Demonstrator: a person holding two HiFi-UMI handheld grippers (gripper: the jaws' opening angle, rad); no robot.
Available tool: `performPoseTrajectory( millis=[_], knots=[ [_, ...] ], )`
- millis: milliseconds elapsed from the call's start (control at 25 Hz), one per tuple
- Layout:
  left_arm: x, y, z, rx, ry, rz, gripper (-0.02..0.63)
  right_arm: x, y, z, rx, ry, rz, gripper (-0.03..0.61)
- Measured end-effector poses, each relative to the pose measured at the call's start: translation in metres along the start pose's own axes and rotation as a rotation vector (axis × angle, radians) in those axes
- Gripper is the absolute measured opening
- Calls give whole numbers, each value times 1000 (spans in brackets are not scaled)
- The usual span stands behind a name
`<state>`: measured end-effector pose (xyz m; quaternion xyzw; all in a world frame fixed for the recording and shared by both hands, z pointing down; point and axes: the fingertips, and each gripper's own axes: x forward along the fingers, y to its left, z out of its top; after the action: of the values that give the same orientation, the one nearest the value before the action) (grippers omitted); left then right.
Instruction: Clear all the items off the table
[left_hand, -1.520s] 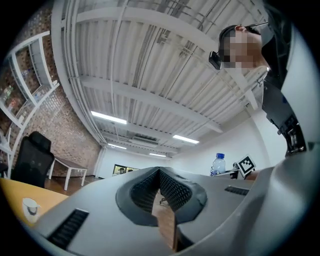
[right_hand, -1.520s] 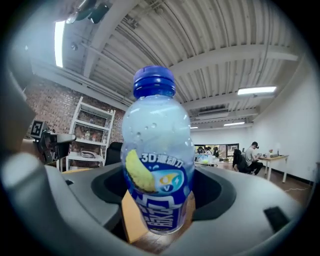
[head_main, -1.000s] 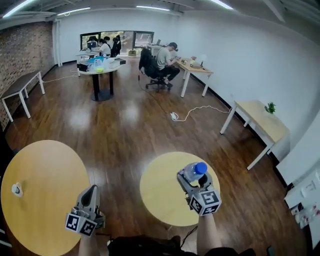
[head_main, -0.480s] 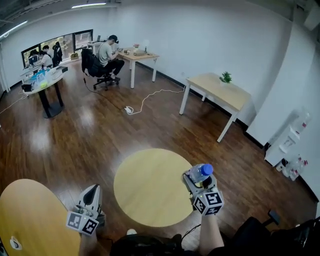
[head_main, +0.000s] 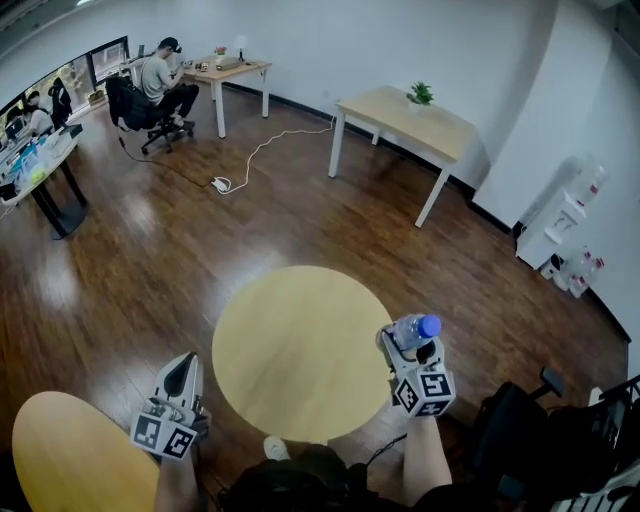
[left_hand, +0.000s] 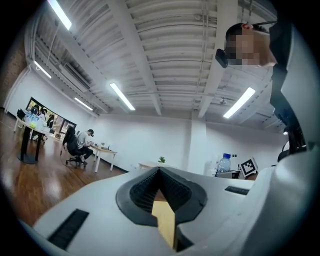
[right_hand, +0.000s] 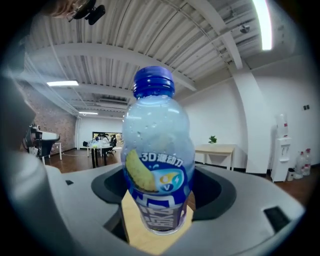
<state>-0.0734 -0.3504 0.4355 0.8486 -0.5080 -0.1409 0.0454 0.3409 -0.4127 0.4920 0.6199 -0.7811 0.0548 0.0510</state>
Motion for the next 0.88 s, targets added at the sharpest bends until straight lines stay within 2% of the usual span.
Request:
performPoseTrajectory(
  millis=[360,600,760,880],
  knots=[
    [40,0,-71,-86,140,14,0,37,-9,-90,31,139,32,377],
    [41,-8,-125,-118,238,43,0,70,-12,-157,6,227,62,379],
    [44,-14,-148,-150,271,69,0,73,-12,-180,-32,237,62,379],
    [46,-20,-158,-153,295,72,0,71,-11,-186,-4,226,54,379]
  ],
)
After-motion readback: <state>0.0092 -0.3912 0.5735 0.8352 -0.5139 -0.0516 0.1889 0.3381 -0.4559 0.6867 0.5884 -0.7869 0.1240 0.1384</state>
